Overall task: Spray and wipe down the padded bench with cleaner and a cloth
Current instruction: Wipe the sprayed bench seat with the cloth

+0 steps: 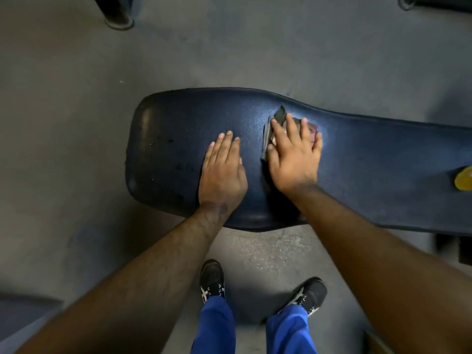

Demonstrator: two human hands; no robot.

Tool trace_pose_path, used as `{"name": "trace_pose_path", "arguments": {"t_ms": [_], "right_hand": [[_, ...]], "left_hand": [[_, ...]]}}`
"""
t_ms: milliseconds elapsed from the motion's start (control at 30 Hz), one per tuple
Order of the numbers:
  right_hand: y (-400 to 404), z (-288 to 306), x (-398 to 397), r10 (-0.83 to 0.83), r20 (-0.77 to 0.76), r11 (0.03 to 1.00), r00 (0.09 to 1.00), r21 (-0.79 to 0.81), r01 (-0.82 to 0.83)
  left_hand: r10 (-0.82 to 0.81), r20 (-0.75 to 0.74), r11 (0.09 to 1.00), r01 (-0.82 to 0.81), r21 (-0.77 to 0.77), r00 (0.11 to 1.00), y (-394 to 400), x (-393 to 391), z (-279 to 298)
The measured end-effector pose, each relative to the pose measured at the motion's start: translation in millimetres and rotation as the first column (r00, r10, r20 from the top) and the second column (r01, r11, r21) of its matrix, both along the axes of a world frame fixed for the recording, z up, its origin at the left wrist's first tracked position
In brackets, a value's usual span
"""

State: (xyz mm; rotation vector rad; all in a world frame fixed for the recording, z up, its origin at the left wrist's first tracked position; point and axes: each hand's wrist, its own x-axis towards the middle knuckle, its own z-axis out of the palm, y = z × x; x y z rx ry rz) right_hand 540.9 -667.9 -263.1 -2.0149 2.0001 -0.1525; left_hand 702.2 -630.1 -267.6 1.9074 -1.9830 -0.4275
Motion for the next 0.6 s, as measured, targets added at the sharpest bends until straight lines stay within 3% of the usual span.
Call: {"name": "trace_pose_path", "arguments": {"t_ms": [67, 133, 167, 233, 267, 300, 367, 400, 433, 500, 533, 600], "right_hand": [[17, 5, 22, 0.235, 0.047, 0.972, 0.971, -0.006, -0.235], [22, 5, 12, 0.48, 0.059, 0.877, 0.875, -0.033, -0.479], [12, 5, 5, 0.452, 0.041, 0.892, 0.891, -0.026, -0.451], [3, 5, 19, 0.159, 0.029, 0.987, 0.987, 0.011, -0.16], [7, 5, 38, 0.089, 0.022, 0.996, 0.996, 0.026, -0.089], [17, 8, 62, 0.178, 0.039, 0.984, 0.983, 0.007, -0.179], [33, 5, 83, 0.517, 0.045, 0.856, 0.855, -0.042, -0.515], [30, 6, 84, 0.581, 0.036, 0.814, 0.813, -0.054, -0.579], [20, 6, 85, 0.523, 0.026, 0.852, 0.852, -0.053, -0.521], [6, 10, 101, 0.236, 0.04, 0.972, 0.971, -0.005, -0.236], [4, 11, 117, 0.205, 0.041, 0.978, 0.978, 0.021, -0.206], [10, 13, 145, 0.504, 0.081, 0.863, 0.86, 0.005, -0.506]], "left_hand": [[0.005, -0.088, 1.0, -0.006, -0.008, 0.996, 3, 6, 9], [0.03, -0.102, 0.999, -0.033, -0.034, 0.994, 14, 20, 19], [0.061, -0.08, 0.997, -0.066, -0.049, 0.995, 23, 30, 23], [0.165, -0.031, 0.984, -0.167, -0.065, 0.986, 41, 52, 26], [0.225, -0.006, 0.973, -0.225, -0.056, 0.974, 49, 63, 25], [0.291, 0.014, 0.956, -0.291, -0.032, 0.957, 55, 72, 24], [0.39, 0.019, 0.92, -0.391, 0.044, 0.921, 61, 90, 22], [0.403, 0.007, 0.911, -0.402, 0.088, 0.915, 62, 97, 20], [0.393, -0.012, 0.912, -0.388, 0.13, 0.92, 64, 104, 19], [0.36, -0.087, 0.923, -0.342, 0.176, 0.929, 68, 117, 17], [0.355, -0.117, 0.927, -0.334, 0.169, 0.928, 71, 123, 17], [0.358, -0.112, 0.93, -0.343, 0.135, 0.927, 74, 132, 17]]}}
